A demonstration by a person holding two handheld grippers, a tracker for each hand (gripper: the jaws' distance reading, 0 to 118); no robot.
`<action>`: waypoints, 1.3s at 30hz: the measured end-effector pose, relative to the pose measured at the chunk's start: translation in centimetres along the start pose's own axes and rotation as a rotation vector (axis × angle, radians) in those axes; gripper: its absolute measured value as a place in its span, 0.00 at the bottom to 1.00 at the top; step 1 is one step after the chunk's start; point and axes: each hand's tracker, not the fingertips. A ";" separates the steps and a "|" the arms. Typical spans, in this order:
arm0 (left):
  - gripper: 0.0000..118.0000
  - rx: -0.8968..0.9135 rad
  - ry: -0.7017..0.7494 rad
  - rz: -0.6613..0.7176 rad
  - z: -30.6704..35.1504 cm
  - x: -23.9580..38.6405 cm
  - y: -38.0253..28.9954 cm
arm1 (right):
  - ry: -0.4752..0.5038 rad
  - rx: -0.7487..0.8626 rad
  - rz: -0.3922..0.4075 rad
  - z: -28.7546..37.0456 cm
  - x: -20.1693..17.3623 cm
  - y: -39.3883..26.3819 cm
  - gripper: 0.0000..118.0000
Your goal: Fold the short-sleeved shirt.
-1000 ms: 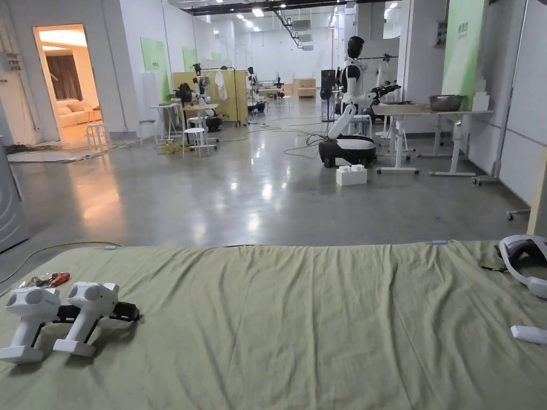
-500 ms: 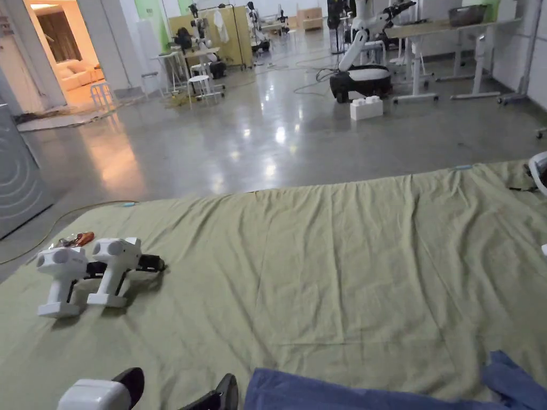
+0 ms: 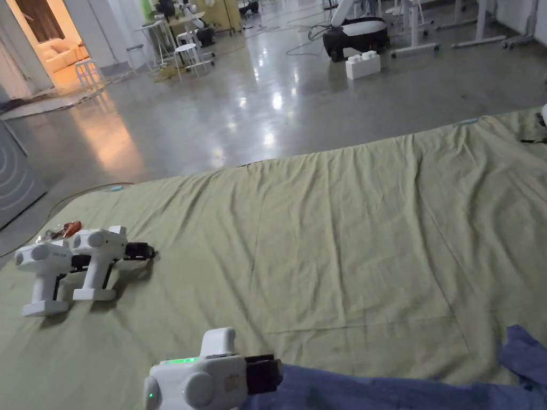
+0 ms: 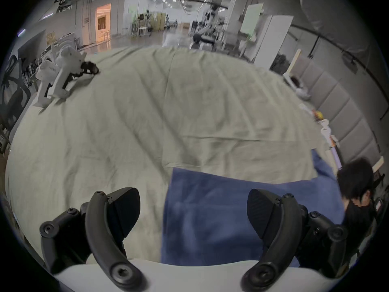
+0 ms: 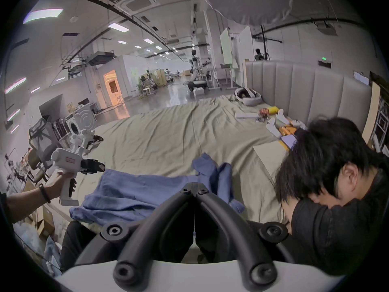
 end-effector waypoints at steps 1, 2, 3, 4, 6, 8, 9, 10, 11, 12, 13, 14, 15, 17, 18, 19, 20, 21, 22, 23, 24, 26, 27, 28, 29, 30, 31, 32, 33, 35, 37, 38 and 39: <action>0.93 -0.004 -0.003 -0.008 -0.6 0.1 0.1 | -0.008 -0.012 -0.001 -0.2 0.2 -0.2 0.02; 0.92 -0.012 -0.011 -0.012 -0.7 0.2 0.0 | -0.015 -0.025 -0.001 -0.5 0.4 -0.4 0.02; 0.88 -0.009 -0.016 -0.018 -1.0 0.3 0.0 | -0.023 -0.035 -0.003 -0.6 0.5 -0.5 0.02; 0.82 -0.007 -0.018 -0.020 -1.2 0.5 0.0 | -0.028 -0.045 -0.005 -0.8 0.5 -0.6 0.02; 0.65 -0.019 -0.008 -0.024 -1.6 0.8 0.1 | -0.032 -0.059 -0.006 -1.2 0.6 -0.7 0.02; 0.64 -0.027 -0.006 -0.038 -2.2 1.3 -0.1 | -0.031 -0.067 -0.009 -1.4 0.5 -0.9 0.02; 0.64 -0.033 -0.004 -0.049 -2.5 1.5 -0.1 | -0.028 -0.071 -0.009 -1.6 0.5 -0.9 0.02; 0.64 -0.049 0.000 -0.064 -3.1 1.6 -0.2 | -0.027 -0.076 -0.006 -1.7 0.4 -0.9 0.02; 0.64 -0.066 0.018 -0.062 -3.5 1.6 -0.3 | -0.028 -0.081 -0.001 -1.8 0.2 -0.9 0.02; 0.63 -0.069 0.016 -0.061 -3.7 1.5 -0.3 | -0.029 -0.085 0.004 -1.8 0.2 -0.9 0.02; 0.62 -0.067 0.017 -0.057 -3.4 1.5 -0.2 | -0.029 -0.090 0.011 -1.9 0.1 -1.0 0.02; 0.59 -0.069 0.018 -0.058 -3.5 1.5 -0.1 | -0.030 -0.094 0.018 -2.0 0.0 -1.0 0.02; 0.53 -0.071 0.021 -0.067 -3.4 1.6 0.0 | -0.031 -0.099 0.023 -2.1 0.0 -1.0 0.02; 0.25 -0.071 0.030 -0.093 -3.2 1.6 0.0 | -0.028 -0.114 0.031 -2.6 0.1 -0.9 0.02; 0.11 -0.057 0.050 -0.105 -2.9 1.7 -0.1 | -0.027 -0.119 0.033 -2.9 0.1 -0.8 0.02; 0.11 -0.024 0.078 -0.120 -2.6 1.6 -0.2 | -0.025 -0.124 0.033 -3.2 0.2 -0.6 0.02; 0.10 -0.044 0.058 -0.105 -2.8 1.3 -0.2 | -0.023 -0.128 0.031 -3.6 0.3 -0.1 0.02; 0.09 -0.049 0.050 -0.091 -2.9 1.1 -0.2 | -0.021 -0.130 0.028 -3.9 0.3 0.2 0.02; 0.08 -0.063 0.043 -0.066 -3.4 1.0 -0.2 | -0.020 -0.133 0.023 -4.5 0.4 0.8 0.02; 0.08 -0.076 0.042 -0.058 -3.7 0.9 0.0 | -0.023 -0.137 0.019 -5.3 0.9 1.3 0.02; 0.08 -0.103 0.041 -0.042 -4.0 0.9 0.3 | -0.031 -0.148 0.014 -6.0 1.1 1.9 0.02; 0.08 -0.132 0.039 -0.040 -4.5 0.9 0.9 | -0.056 -0.173 0.012 -8.5 1.7 3.6 0.03; 0.08 -0.146 0.037 -0.043 -4.7 0.9 1.1 | -0.070 -0.202 0.009 -9.7 2.4 3.8 0.15; 0.08 -0.151 0.037 -0.051 -4.7 0.8 1.2 | -0.087 -0.237 0.001 -11.9 3.4 4.5 0.29; 0.08 -0.152 0.036 -0.053 -4.8 0.8 1.1 | -0.093 -0.263 -0.018 -14.0 4.3 4.8 0.44; 0.08 -0.147 0.036 -0.055 -4.7 0.9 1.0 | -0.075 -0.284 -0.033 -15.9 5.1 5.0 0.61; 0.08 -0.143 0.034 -0.056 -4.6 0.8 0.8 | -0.073 -0.274 -0.036 -18.5 6.3 4.8 0.66; 0.08 -0.136 0.031 -0.057 -4.6 0.8 0.7 | -0.099 -0.281 -0.041 -20.4 6.9 4.5 0.66; 0.08 -0.132 0.028 -0.056 -4.6 0.7 0.7 | -0.138 -0.316 -0.051 -22.1 7.6 4.4 0.66; 0.08 -0.127 0.019 -0.044 -4.5 0.6 0.6 | -0.171 -0.397 -0.092 -25.2 9.0 4.0 0.66; 0.08 -0.119 0.005 -0.028 -4.6 0.6 0.8 | -0.181 -0.460 -0.165 -27.4 10.3 3.1 0.66; 0.08 -0.121 0.003 -0.023 -4.4 0.7 0.8 | -0.153 -0.470 -0.208 -27.8 10.8 2.8 0.66; 0.08 -0.120 0.002 -0.022 -4.3 0.7 0.7 | -0.128 -0.482 -0.241 -28.1 11.0 2.6 0.63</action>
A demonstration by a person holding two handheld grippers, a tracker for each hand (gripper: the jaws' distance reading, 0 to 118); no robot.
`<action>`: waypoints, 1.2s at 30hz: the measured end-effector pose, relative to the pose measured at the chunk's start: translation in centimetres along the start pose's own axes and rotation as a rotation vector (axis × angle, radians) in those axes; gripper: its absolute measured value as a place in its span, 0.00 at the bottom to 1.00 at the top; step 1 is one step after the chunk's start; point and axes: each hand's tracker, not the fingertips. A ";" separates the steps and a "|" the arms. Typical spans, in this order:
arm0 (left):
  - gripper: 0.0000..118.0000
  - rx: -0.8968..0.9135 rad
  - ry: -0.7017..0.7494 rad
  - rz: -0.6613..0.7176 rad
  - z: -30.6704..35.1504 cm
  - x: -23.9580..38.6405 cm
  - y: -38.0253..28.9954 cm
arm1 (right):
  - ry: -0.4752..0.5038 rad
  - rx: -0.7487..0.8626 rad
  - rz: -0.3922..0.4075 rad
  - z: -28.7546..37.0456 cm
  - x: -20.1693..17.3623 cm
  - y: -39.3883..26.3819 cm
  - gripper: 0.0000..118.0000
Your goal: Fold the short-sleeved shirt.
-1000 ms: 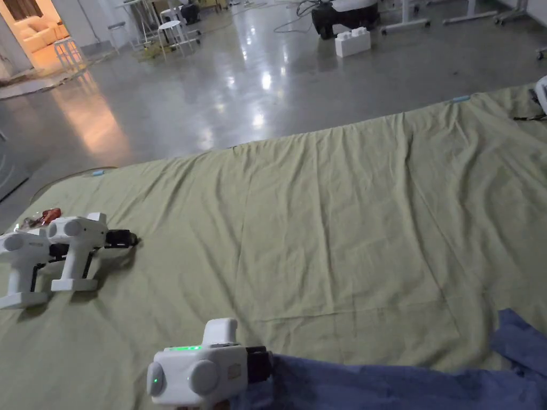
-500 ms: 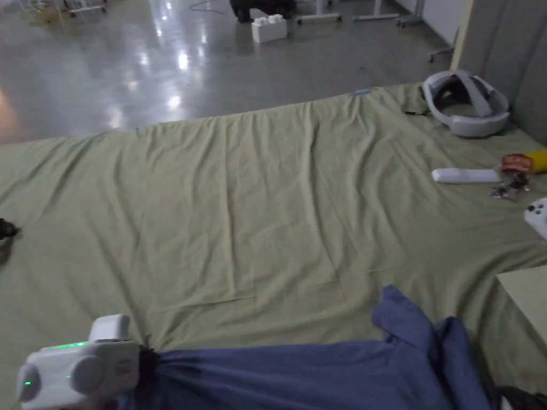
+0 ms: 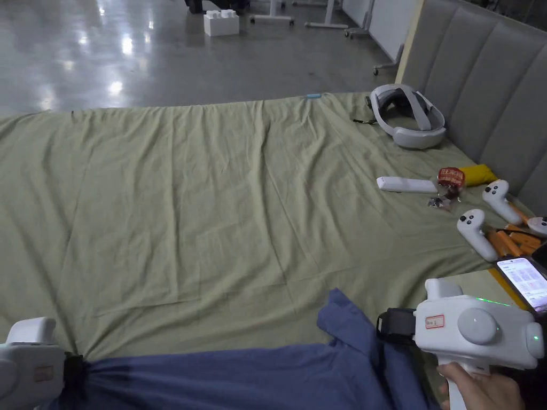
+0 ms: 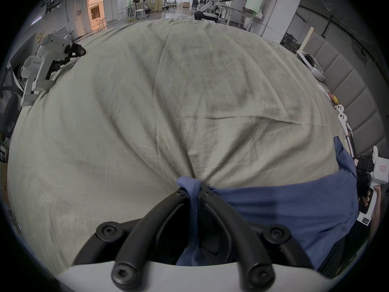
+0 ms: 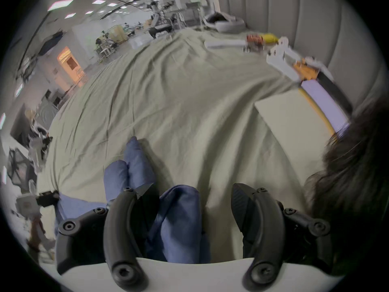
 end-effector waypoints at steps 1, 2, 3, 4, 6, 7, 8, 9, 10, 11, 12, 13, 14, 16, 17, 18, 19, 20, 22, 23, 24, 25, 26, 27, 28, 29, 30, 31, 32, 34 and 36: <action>0.08 0.001 -0.001 -0.002 0.0 0.0 -0.1 | 0.013 -0.015 -0.019 -0.4 0.2 0.1 0.55; 0.08 0.005 -0.001 -0.006 0.1 0.1 -0.2 | 0.023 -0.025 -0.017 -0.3 -0.2 -0.1 0.39; 0.08 0.007 0.000 -0.006 0.4 0.4 -0.3 | 0.029 -0.028 -0.013 -0.5 -0.3 -0.2 0.16; 0.08 0.010 0.001 -0.005 0.6 0.6 -0.4 | 0.032 -0.038 -0.006 -0.5 -0.8 -0.2 0.13; 0.07 0.016 0.004 -0.003 0.8 0.8 -0.5 | 0.031 -0.032 -0.016 0.1 -1.4 -0.6 0.11; 0.07 0.023 0.005 0.002 1.2 0.9 -0.6 | 0.025 -0.021 -0.010 0.3 -1.6 -0.7 0.11; 0.07 0.045 0.003 0.001 1.7 0.9 -0.9 | 0.026 -0.016 -0.010 0.9 -1.7 -0.5 0.10; 0.06 0.051 -0.033 0.014 2.1 1.1 -1.4 | 0.029 -0.016 -0.013 1.2 -1.7 -0.5 0.10; 0.06 0.098 -0.048 -0.005 3.1 1.4 -1.9 | 0.040 0.000 -0.017 2.3 -1.6 -0.6 0.10; 0.06 0.135 -0.052 -0.003 3.6 0.4 -2.1 | 0.069 0.049 -0.024 3.6 -1.7 -0.7 0.10; 0.06 0.174 -0.069 0.015 5.3 0.0 -2.5 | 0.094 0.070 -0.014 5.0 -1.4 -0.8 0.09; 0.06 0.193 -0.102 0.038 7.0 -0.3 -2.8 | 0.123 0.091 -0.015 6.2 -1.4 -0.9 0.09; 0.06 0.230 -0.143 0.068 8.8 -0.7 -3.0 | 0.137 0.126 -0.010 7.5 -1.6 -1.0 0.09; 0.06 0.318 -0.177 0.122 13.1 -1.5 -3.5 | 0.158 0.191 0.015 10.8 -2.8 -1.5 0.09; 0.06 0.367 -0.185 0.129 15.3 -1.8 -3.8 | 0.191 0.227 0.031 12.3 -3.1 -1.7 0.09; 0.06 0.402 -0.192 0.130 17.3 -2.2 -4.0 | 0.207 0.258 0.037 13.9 -3.5 -1.9 0.09; 0.06 0.449 -0.182 0.121 20.2 -2.0 -4.3 | 0.210 0.299 0.056 15.7 -4.0 -2.2 0.09; 0.06 0.500 -0.178 0.113 22.5 -2.1 -4.5 | 0.224 0.350 0.067 16.7 -3.4 -1.7 0.09; 0.06 0.577 -0.157 0.081 26.6 -2.5 -4.6 | 0.264 0.388 0.076 18.9 -3.8 -0.9 0.08; 0.06 0.626 -0.158 0.079 28.7 -2.6 -4.7 | 0.283 0.421 0.082 20.1 -4.2 -0.6 0.08; 0.06 0.642 -0.154 0.071 30.3 -2.6 -4.6 | 0.282 0.441 0.107 21.4 -4.6 -0.3 0.08; 0.06 0.678 -0.136 0.062 32.1 -2.8 -4.4 | 0.282 0.476 0.124 22.6 -5.2 0.1 0.08; 0.06 0.718 -0.140 0.063 33.7 -2.9 -4.4 | 0.284 0.516 0.141 23.7 -5.7 0.4 0.08; 0.06 0.739 -0.134 0.053 35.4 -2.4 -4.3 | 0.295 0.535 0.145 24.6 -6.2 0.9 0.08; 0.06 0.742 -0.125 0.064 37.0 -2.3 -4.1 | 0.309 0.558 0.151 25.8 -6.8 1.4 0.08; 0.06 0.785 -0.148 0.092 38.4 -2.6 -3.9 | 0.321 0.593 0.157 27.0 -7.4 1.9 0.08; 0.06 0.812 -0.166 0.109 39.5 -2.8 -3.8 | 0.327 0.621 0.164 28.0 -7.9 2.4 0.08; 0.06 0.807 -0.150 0.113 40.7 -2.9 -3.3 | 0.301 0.622 0.195 28.9 -8.7 2.9 0.08; 0.06 0.856 -0.135 0.117 41.6 -3.2 -3.0 | 0.310 0.657 0.213 30.3 -9.6 3.8 0.08; 0.06 0.898 -0.069 0.092 43.8 -3.1 -2.4 | 0.312 0.706 0.247 32.3 -10.8 4.9 0.08; 0.06 0.949 -0.030 0.087 45.4 -3.5 -1.5 | 0.291 0.750 0.257 34.1 -12.1 6.6 0.08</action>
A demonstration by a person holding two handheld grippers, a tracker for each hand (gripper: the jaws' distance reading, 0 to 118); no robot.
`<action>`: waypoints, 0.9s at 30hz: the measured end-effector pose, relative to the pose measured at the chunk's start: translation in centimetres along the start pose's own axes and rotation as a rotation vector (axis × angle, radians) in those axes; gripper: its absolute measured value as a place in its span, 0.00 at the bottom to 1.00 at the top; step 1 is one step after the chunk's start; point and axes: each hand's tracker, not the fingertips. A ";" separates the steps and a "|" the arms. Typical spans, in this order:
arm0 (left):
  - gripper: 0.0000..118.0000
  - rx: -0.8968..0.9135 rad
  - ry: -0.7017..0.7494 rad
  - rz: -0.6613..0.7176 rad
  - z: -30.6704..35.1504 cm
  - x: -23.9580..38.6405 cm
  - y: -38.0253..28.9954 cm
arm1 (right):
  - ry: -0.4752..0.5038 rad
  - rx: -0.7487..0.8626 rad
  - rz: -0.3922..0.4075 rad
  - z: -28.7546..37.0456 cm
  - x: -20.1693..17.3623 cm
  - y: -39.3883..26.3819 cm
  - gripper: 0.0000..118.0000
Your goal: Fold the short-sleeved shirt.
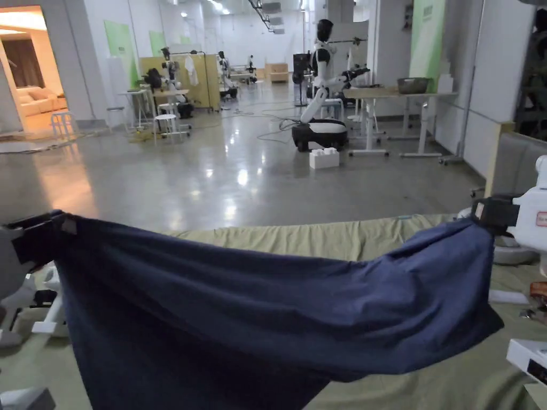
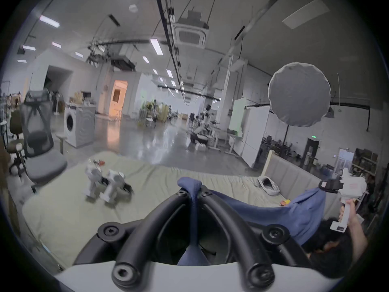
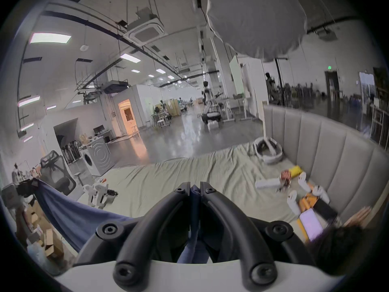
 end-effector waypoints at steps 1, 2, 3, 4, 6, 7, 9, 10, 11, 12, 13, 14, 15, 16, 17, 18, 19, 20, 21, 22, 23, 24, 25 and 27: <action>0.06 0.019 0.029 -0.002 0.2 0.0 0.8 | -0.014 0.007 0.001 -0.1 -0.1 0.8 0.08; 0.06 0.017 0.029 0.008 0.2 -0.1 1.7 | -0.031 0.038 -0.008 -0.4 -0.1 1.9 0.08; 0.05 0.037 0.034 0.010 0.1 -0.8 2.1 | -0.024 0.017 -0.005 -0.6 0.0 2.6 0.08; 0.05 0.056 0.044 0.016 0.1 -1.1 2.7 | -0.051 0.053 -0.005 -1.2 0.1 3.6 0.08; 0.06 0.063 0.051 0.022 -0.4 -1.4 3.5 | -0.076 0.069 0.019 -1.8 0.2 4.6 0.08; 0.06 0.070 0.051 0.018 -0.7 -1.8 3.8 | -0.090 0.076 0.031 -2.1 0.2 5.1 0.08; 0.06 0.071 0.063 0.001 -0.3 -1.6 3.3 | -0.085 0.081 0.028 -2.7 -0.1 5.6 0.08; 0.06 0.071 0.067 -0.012 -0.3 -1.6 3.3 | -0.092 0.075 0.026 -3.2 -0.2 5.9 0.08; 0.06 0.069 0.072 -0.015 -1.7 -2.0 4.0 | -0.097 0.073 0.043 -3.7 -0.5 6.0 0.08; 0.06 0.065 0.070 -0.015 -2.4 -2.3 4.2 | -0.112 0.078 0.055 -4.4 -0.4 6.3 0.08; 0.06 0.064 0.070 -0.016 -2.6 -2.3 4.2 | -0.116 0.080 0.063 -4.9 -0.5 6.4 0.08; 0.06 0.061 0.077 -0.025 -3.0 -2.3 4.0 | -0.120 0.080 0.071 -5.7 -0.7 6.5 0.08; 0.06 0.055 0.082 -0.030 -5.8 -1.5 4.9 | -0.126 0.068 0.075 -6.4 -0.6 6.5 0.08; 0.06 0.048 0.085 -0.035 -7.5 -0.7 5.2 | -0.127 0.074 0.079 -7.1 -0.7 6.5 0.08; 0.06 0.048 0.082 -0.030 -8.3 0.2 5.0 | -0.139 0.067 0.089 -8.0 -0.7 6.6 0.08; 0.06 0.041 0.085 -0.027 -9.0 1.2 4.8 | -0.150 0.064 0.098 -8.9 -0.7 6.6 0.08; 0.05 0.030 0.083 -0.028 -9.9 2.2 4.6 | -0.163 0.059 0.109 -9.7 -0.6 6.7 0.08; 0.06 0.030 0.083 -0.030 -11.2 1.0 4.7 | -0.169 0.060 0.120 -10.4 -0.8 6.6 0.08; 0.06 0.024 0.086 -0.034 -12.1 2.0 4.5 | -0.176 0.059 0.125 -10.9 -0.9 6.5 0.08; 0.06 0.015 0.090 -0.039 -12.9 3.3 4.1 | -0.177 0.051 0.124 -11.8 -0.9 6.6 0.08; 0.06 0.014 0.092 -0.050 -13.8 4.8 3.6 | -0.175 0.049 0.121 -13.1 -0.6 6.5 0.08; 0.06 0.008 0.101 -0.059 -15.4 0.3 5.0 | -0.178 0.048 0.116 -13.5 -0.8 6.5 0.08; 0.06 0.002 0.108 -0.055 -16.8 -1.4 5.4 | -0.177 0.037 0.101 -14.7 -0.6 6.5 0.08; 0.06 -0.004 0.100 -0.026 -17.3 -0.8 4.9 | -0.182 0.032 0.101 -16.4 -0.4 6.1 0.08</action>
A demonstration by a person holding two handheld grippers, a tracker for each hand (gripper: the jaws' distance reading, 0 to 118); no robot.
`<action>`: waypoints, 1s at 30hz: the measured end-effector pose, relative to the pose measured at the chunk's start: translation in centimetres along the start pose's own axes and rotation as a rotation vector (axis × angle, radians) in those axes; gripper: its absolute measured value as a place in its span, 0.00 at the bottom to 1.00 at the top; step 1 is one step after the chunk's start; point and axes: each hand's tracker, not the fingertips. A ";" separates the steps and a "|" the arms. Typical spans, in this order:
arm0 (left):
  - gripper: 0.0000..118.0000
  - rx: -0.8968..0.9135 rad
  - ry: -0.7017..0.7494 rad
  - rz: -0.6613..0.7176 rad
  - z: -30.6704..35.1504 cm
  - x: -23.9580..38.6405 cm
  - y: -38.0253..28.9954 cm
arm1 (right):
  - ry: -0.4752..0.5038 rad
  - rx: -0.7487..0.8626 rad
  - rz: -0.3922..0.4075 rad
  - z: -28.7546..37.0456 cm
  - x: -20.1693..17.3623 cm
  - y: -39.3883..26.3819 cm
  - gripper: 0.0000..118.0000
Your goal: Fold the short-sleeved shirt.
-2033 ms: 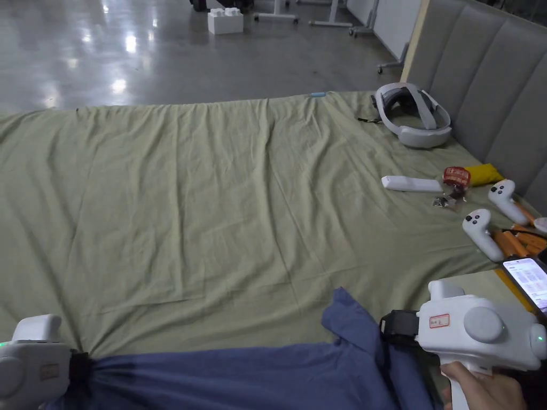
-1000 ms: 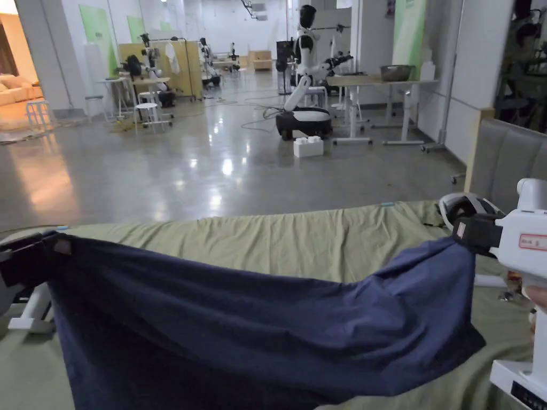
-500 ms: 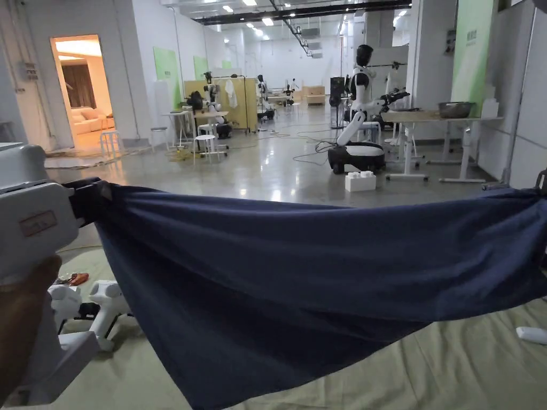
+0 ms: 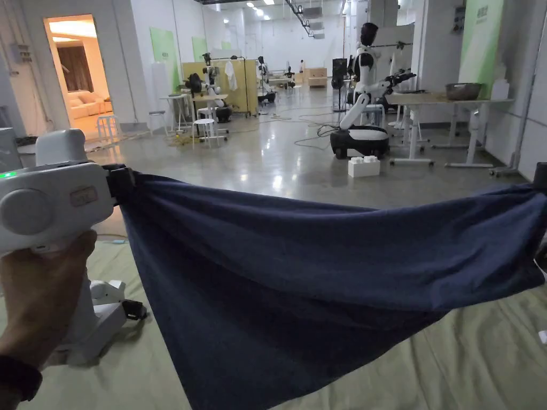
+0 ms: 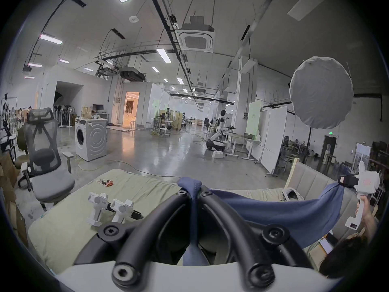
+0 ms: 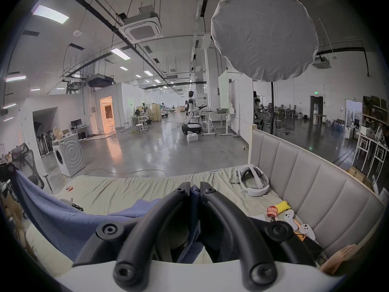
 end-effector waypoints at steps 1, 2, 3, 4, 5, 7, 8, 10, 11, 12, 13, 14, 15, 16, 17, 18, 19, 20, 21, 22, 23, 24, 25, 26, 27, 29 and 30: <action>0.05 0.002 -0.003 0.005 -0.3 0.3 -0.3 | -0.003 -0.002 0.004 -0.7 -0.1 0.1 0.08; 0.06 0.003 0.000 0.003 -0.8 0.6 -0.6 | -0.006 -0.006 0.010 -1.4 -0.2 -0.1 0.08; 0.06 0.004 0.002 0.006 -1.2 0.8 -0.9 | -0.004 -0.003 0.008 -1.7 -0.2 -0.3 0.08; 0.06 -0.002 0.002 0.010 -1.8 0.4 -1.1 | -0.001 -0.004 0.004 -2.5 -0.3 -0.4 0.08; 0.06 -0.010 0.001 0.019 -2.2 0.2 -1.4 | -0.004 -0.005 0.001 -3.0 -0.6 -0.4 0.08; 0.06 0.014 -0.007 0.007 -2.9 0.5 -1.9 | -0.007 -0.020 -0.004 -4.1 -0.8 -0.6 0.08; 0.06 0.013 -0.004 0.010 -3.6 -0.2 -2.3 | -0.009 -0.022 -0.005 -4.7 -0.9 -0.9 0.08; 0.06 0.005 -0.011 0.001 -4.3 -0.2 -3.3 | -0.016 -0.049 -0.001 -5.9 -0.9 -1.6 0.08; 0.06 -0.007 -0.010 0.001 -4.5 -0.1 -4.2 | -0.012 -0.061 0.000 -6.5 -0.8 -2.6 0.08; 0.06 -0.022 -0.016 0.004 -4.6 -0.5 -4.9 | -0.011 -0.077 0.001 -6.9 -0.8 -3.3 0.08; 0.05 -0.039 -0.030 0.014 -4.8 -0.6 -6.0 | -0.012 -0.104 0.004 -7.2 -0.7 -4.4 0.08; 0.06 -0.055 -0.029 0.023 -5.0 -0.7 -7.7 | -0.007 -0.129 0.003 -7.5 -0.8 -5.9 0.08; 0.06 -0.095 -0.030 0.034 -5.1 -0.8 -8.9 | -0.004 -0.148 0.004 -7.8 -0.8 -7.2 0.08; 0.06 -0.116 -0.039 0.048 -5.0 -1.4 -10.7 | -0.016 -0.194 0.012 -8.4 -0.7 -9.1 0.08; 0.06 -0.137 -0.039 0.056 -5.1 -1.7 -12.3 | -0.018 -0.217 0.008 -8.7 -0.6 -10.9 0.08; 0.06 -0.170 -0.032 0.063 -5.1 -1.9 -13.8 | -0.030 -0.250 -0.004 -9.1 -0.5 -12.3 0.08; 0.06 -0.194 -0.031 0.082 -5.0 -2.1 -15.5 | -0.014 -0.282 -0.007 -9.4 -0.4 -14.0 0.08; 0.06 -0.207 -0.057 0.097 -4.5 -2.5 -17.0 | -0.006 -0.288 -0.005 -9.4 -0.3 -15.6 0.08; 0.06 -0.220 -0.061 0.103 -4.0 -2.6 -18.1 | -0.007 -0.317 0.002 -9.4 -0.2 -17.0 0.08; 0.06 -0.240 -0.044 0.105 -3.2 -2.7 -19.2 | -0.003 -0.323 0.011 -8.7 0.0 -17.9 0.08; 0.06 -0.235 -0.054 0.110 -2.3 -2.8 -20.4 | -0.004 -0.319 0.011 -7.9 0.3 -19.6 0.08; 0.06 -0.246 -0.062 0.125 -0.9 -3.4 -21.7 | -0.014 -0.325 0.005 -6.9 0.7 -21.2 0.08; 0.06 -0.249 -0.058 0.137 0.4 -3.5 -22.6 | -0.006 -0.343 -0.022 -6.1 0.9 -22.6 0.08; 0.06 -0.251 -0.061 0.159 2.1 -3.6 -23.8 | -0.004 -0.344 -0.050 -7.8 0.3 -19.1 0.08; 0.06 -0.269 -0.107 0.194 3.5 -4.0 -24.6 | -0.014 -0.352 -0.065 -7.8 0.3 -19.1 0.08; 0.06 -0.267 -0.148 0.230 6.9 -5.4 -26.2 | -0.012 -0.363 -0.078 -3.7 2.8 -24.5 0.08; 0.06 -0.275 -0.136 0.214 8.3 -5.6 -26.7 | -0.024 -0.365 -0.090 -3.0 3.0 -25.0 0.08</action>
